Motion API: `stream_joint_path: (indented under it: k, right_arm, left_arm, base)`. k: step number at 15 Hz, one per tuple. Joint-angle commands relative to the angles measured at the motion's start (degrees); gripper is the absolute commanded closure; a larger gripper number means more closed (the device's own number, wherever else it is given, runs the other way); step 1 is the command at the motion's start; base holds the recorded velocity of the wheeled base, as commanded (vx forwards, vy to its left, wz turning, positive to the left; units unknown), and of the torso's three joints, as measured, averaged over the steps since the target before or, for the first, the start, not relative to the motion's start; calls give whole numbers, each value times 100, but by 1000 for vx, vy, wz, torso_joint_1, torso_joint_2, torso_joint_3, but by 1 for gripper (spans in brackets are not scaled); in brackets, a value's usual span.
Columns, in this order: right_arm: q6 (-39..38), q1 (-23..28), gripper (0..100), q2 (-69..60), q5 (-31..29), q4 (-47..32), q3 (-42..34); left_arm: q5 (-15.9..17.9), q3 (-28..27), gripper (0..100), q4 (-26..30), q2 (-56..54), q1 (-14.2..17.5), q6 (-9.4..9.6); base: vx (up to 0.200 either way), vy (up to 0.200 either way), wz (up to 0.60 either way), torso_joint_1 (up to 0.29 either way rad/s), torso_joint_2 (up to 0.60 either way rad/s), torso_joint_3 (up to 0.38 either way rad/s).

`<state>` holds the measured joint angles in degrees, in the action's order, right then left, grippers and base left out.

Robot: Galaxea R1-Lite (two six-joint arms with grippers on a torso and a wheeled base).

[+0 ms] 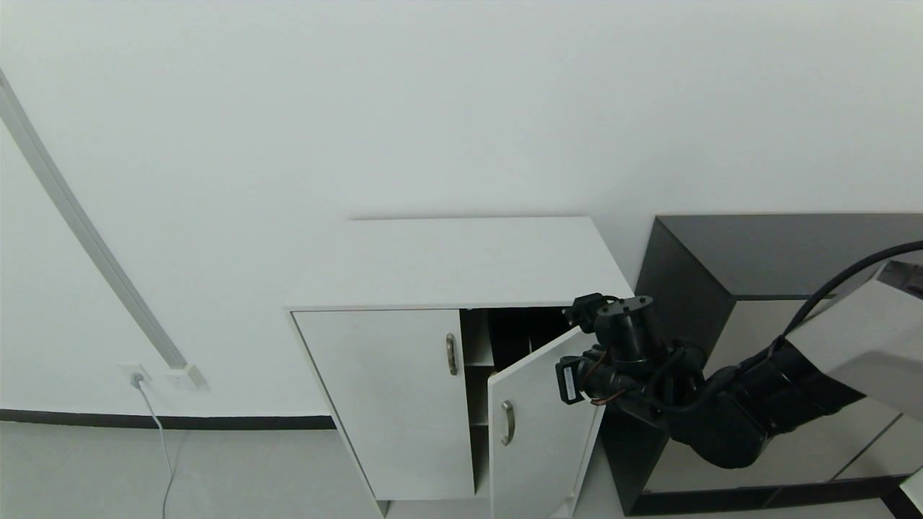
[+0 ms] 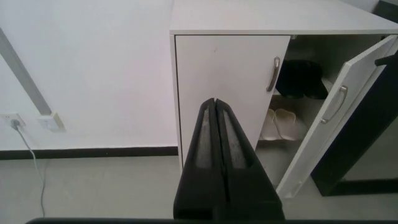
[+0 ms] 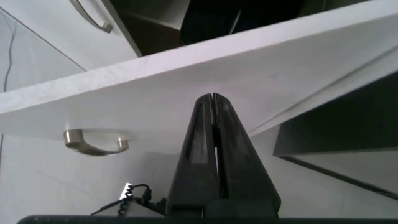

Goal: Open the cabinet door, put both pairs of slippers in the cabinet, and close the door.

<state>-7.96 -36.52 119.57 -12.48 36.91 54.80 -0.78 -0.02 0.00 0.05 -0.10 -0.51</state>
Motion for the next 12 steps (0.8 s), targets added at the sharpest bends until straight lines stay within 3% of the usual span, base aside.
stream_joint_path:
  k: [1,12]
  right_arm:
    - [5,5,100,269,0,0,180]
    - [-4,128,100,814,-26,62,840]
  left_arm:
    - [-1,2,100,0,4,1,-2]
    - [-10,2,100,0,4,1,-2]
  base:
    - [0,0,0,0,0,0]
    - [0,0,0,0,0,0]
